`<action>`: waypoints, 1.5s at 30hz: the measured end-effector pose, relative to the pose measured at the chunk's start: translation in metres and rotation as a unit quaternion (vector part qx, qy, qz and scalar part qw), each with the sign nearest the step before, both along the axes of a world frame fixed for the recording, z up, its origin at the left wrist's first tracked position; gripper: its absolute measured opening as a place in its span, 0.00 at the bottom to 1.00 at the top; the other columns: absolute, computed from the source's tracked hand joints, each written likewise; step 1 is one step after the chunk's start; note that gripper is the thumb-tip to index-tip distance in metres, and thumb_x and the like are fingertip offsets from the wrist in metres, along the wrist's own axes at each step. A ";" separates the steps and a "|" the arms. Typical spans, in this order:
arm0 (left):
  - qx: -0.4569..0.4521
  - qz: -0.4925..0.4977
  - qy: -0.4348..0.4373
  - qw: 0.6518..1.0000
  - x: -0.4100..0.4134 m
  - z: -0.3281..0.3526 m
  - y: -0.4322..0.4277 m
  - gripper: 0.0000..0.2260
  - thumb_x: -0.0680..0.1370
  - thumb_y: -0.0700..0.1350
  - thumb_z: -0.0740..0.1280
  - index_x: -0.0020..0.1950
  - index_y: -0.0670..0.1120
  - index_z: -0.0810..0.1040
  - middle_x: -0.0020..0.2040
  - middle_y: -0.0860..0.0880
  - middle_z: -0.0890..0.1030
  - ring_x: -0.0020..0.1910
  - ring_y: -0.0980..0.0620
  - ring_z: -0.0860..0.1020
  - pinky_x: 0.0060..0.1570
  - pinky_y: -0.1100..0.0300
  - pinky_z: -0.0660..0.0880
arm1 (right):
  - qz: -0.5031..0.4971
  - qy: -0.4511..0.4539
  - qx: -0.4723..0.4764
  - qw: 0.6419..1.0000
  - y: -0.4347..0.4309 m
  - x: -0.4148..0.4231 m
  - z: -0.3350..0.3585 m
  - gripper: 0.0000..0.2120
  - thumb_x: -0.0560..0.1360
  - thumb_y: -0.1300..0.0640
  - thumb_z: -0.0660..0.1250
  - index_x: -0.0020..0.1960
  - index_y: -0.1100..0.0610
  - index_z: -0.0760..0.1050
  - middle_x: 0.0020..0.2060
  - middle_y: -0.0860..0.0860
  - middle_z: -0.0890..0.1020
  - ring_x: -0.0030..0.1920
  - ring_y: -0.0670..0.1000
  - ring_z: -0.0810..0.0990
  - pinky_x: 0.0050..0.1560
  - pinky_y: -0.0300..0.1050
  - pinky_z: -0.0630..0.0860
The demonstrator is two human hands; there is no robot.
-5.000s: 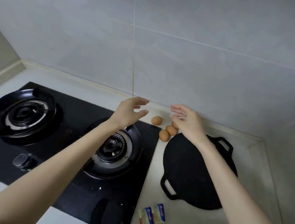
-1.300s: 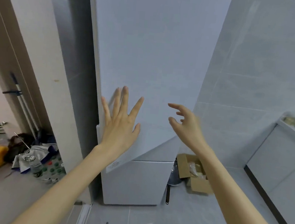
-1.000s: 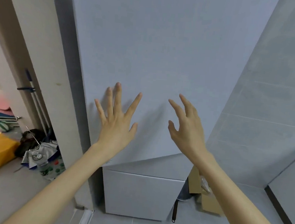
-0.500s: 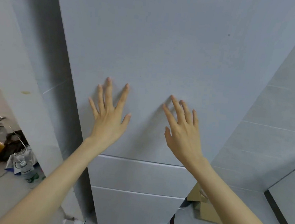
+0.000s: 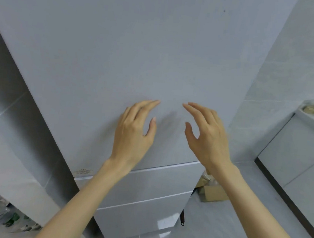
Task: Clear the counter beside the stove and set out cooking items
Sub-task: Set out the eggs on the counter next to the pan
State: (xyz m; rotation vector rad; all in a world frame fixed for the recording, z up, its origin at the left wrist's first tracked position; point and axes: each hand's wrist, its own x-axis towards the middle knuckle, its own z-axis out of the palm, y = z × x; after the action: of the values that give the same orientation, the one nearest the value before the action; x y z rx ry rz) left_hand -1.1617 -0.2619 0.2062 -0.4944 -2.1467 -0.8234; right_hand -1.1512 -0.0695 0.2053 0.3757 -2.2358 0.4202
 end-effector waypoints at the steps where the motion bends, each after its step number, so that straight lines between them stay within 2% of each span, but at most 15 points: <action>1: 0.001 -0.022 -0.004 1.000 -0.004 0.001 0.007 0.17 0.77 0.40 0.64 0.66 0.46 0.75 0.61 0.48 0.77 0.58 0.50 0.74 0.63 0.60 0.67 | -0.015 -0.003 -0.006 1.000 0.006 0.005 0.001 0.20 0.76 0.61 0.65 0.68 0.55 0.73 0.63 0.50 0.77 0.60 0.53 0.75 0.58 0.49 0.74; 4: -0.006 -0.096 -0.030 0.995 -0.009 0.002 0.034 0.18 0.77 0.40 0.63 0.67 0.47 0.75 0.60 0.49 0.78 0.58 0.52 0.73 0.61 0.64 0.65 | -0.079 -0.012 -0.013 0.997 0.031 0.023 -0.001 0.20 0.76 0.61 0.65 0.68 0.55 0.73 0.61 0.50 0.78 0.60 0.52 0.75 0.58 0.47 0.73; 6: -0.017 -0.153 -0.061 0.986 -0.009 0.002 0.057 0.19 0.78 0.40 0.63 0.69 0.49 0.73 0.62 0.51 0.78 0.59 0.54 0.73 0.60 0.63 0.67 | -0.134 -0.022 -0.018 0.991 0.050 0.040 -0.004 0.20 0.76 0.61 0.65 0.68 0.55 0.73 0.62 0.50 0.78 0.60 0.52 0.75 0.58 0.46 0.73; 9: -0.051 -0.231 -0.105 0.966 -0.007 0.000 0.089 0.20 0.79 0.43 0.62 0.72 0.53 0.69 0.66 0.54 0.75 0.63 0.55 0.73 0.62 0.62 0.67 | -0.200 -0.044 -0.025 0.979 0.075 0.067 -0.008 0.20 0.76 0.62 0.66 0.67 0.56 0.73 0.63 0.51 0.77 0.61 0.54 0.75 0.59 0.50 0.74; 13: -0.085 -0.364 -0.132 0.918 0.009 -0.005 0.159 0.20 0.80 0.44 0.62 0.72 0.54 0.69 0.67 0.55 0.74 0.65 0.55 0.71 0.63 0.60 0.68 | -0.325 -0.064 -0.036 0.943 0.118 0.132 -0.013 0.20 0.75 0.62 0.67 0.67 0.56 0.73 0.64 0.52 0.77 0.61 0.55 0.75 0.59 0.51 0.75; 16: -0.098 -0.455 -0.142 0.873 0.035 -0.008 0.210 0.20 0.80 0.44 0.62 0.71 0.55 0.69 0.68 0.55 0.73 0.66 0.55 0.71 0.61 0.66 0.65 | -0.408 -0.073 -0.051 0.909 0.141 0.187 -0.015 0.21 0.75 0.62 0.67 0.67 0.56 0.73 0.64 0.51 0.76 0.62 0.54 0.75 0.59 0.49 0.74; 18: -0.106 -0.506 -0.149 0.843 0.057 -0.008 0.239 0.20 0.80 0.44 0.62 0.72 0.55 0.68 0.68 0.54 0.73 0.67 0.55 0.70 0.63 0.63 0.66 | -0.452 -0.076 -0.065 0.887 0.152 0.223 -0.016 0.21 0.76 0.61 0.66 0.68 0.55 0.72 0.64 0.51 0.76 0.63 0.54 0.74 0.60 0.49 0.74; 21: -0.126 -0.581 -0.135 0.793 0.105 -0.006 0.288 0.20 0.80 0.44 0.62 0.72 0.53 0.68 0.69 0.53 0.73 0.67 0.54 0.70 0.66 0.56 0.68 | -0.531 -0.079 -0.078 0.840 0.166 0.288 -0.017 0.21 0.75 0.61 0.67 0.68 0.55 0.72 0.64 0.51 0.76 0.63 0.53 0.74 0.60 0.50 0.75; 27: -0.155 -0.698 -0.108 0.691 0.223 0.000 0.359 0.21 0.79 0.43 0.63 0.72 0.52 0.69 0.69 0.53 0.73 0.68 0.55 0.70 0.66 0.59 0.67 | -0.649 -0.070 -0.123 0.748 0.169 0.417 -0.018 0.22 0.76 0.60 0.67 0.69 0.54 0.72 0.66 0.50 0.75 0.65 0.51 0.72 0.62 0.48 0.73; 30: -0.160 -0.744 -0.100 0.641 0.293 0.001 0.385 0.21 0.79 0.44 0.63 0.72 0.52 0.69 0.68 0.52 0.73 0.67 0.54 0.70 0.66 0.57 0.68 | -0.700 -0.071 -0.136 0.697 0.163 0.482 -0.021 0.22 0.75 0.60 0.66 0.69 0.53 0.71 0.66 0.49 0.75 0.64 0.50 0.72 0.62 0.49 0.73; 35: -0.183 -0.803 -0.081 0.561 0.411 0.001 0.411 0.21 0.79 0.45 0.63 0.72 0.53 0.68 0.69 0.52 0.73 0.67 0.53 0.70 0.64 0.56 0.69 | -0.772 -0.055 -0.162 0.612 0.145 0.588 -0.024 0.21 0.77 0.59 0.65 0.69 0.53 0.71 0.66 0.48 0.74 0.66 0.50 0.70 0.64 0.50 0.72; 38: -0.188 -0.834 -0.074 0.514 0.475 -0.004 0.418 0.21 0.80 0.45 0.63 0.72 0.53 0.67 0.69 0.53 0.73 0.66 0.54 0.71 0.63 0.56 0.70 | -0.801 -0.040 -0.170 0.573 0.131 0.644 -0.026 0.21 0.77 0.59 0.64 0.70 0.53 0.70 0.66 0.48 0.74 0.66 0.50 0.70 0.65 0.50 0.71; 40: -0.194 -0.857 -0.077 0.472 0.526 -0.008 0.420 0.20 0.80 0.45 0.63 0.72 0.52 0.68 0.68 0.53 0.74 0.65 0.54 0.72 0.62 0.57 0.71 | -0.826 -0.029 -0.173 0.535 0.116 0.688 -0.029 0.22 0.77 0.60 0.64 0.70 0.53 0.70 0.66 0.47 0.74 0.64 0.50 0.71 0.64 0.47 0.70; 41: -0.198 -0.862 -0.079 0.460 0.536 -0.010 0.420 0.20 0.80 0.44 0.62 0.72 0.52 0.68 0.68 0.53 0.74 0.65 0.54 0.72 0.62 0.57 0.71 | -0.831 -0.027 -0.176 0.528 0.112 0.697 -0.031 0.22 0.77 0.60 0.64 0.70 0.53 0.70 0.66 0.46 0.74 0.64 0.49 0.71 0.64 0.45 0.69; 45: -0.220 -0.898 -0.074 0.373 0.633 -0.019 0.411 0.19 0.80 0.45 0.62 0.71 0.52 0.69 0.66 0.54 0.75 0.64 0.55 0.73 0.62 0.55 0.72 | -0.876 -0.021 -0.195 0.441 0.070 0.768 -0.036 0.21 0.77 0.59 0.63 0.70 0.51 0.70 0.66 0.43 0.74 0.61 0.47 0.70 0.58 0.37 0.66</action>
State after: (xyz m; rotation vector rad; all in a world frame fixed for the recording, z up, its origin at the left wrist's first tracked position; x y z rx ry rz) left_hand -0.5290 0.1496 0.1875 -3.3579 -0.9029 -1.1149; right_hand -0.3828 0.0006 0.1697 -2.0697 -1.2981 -0.2761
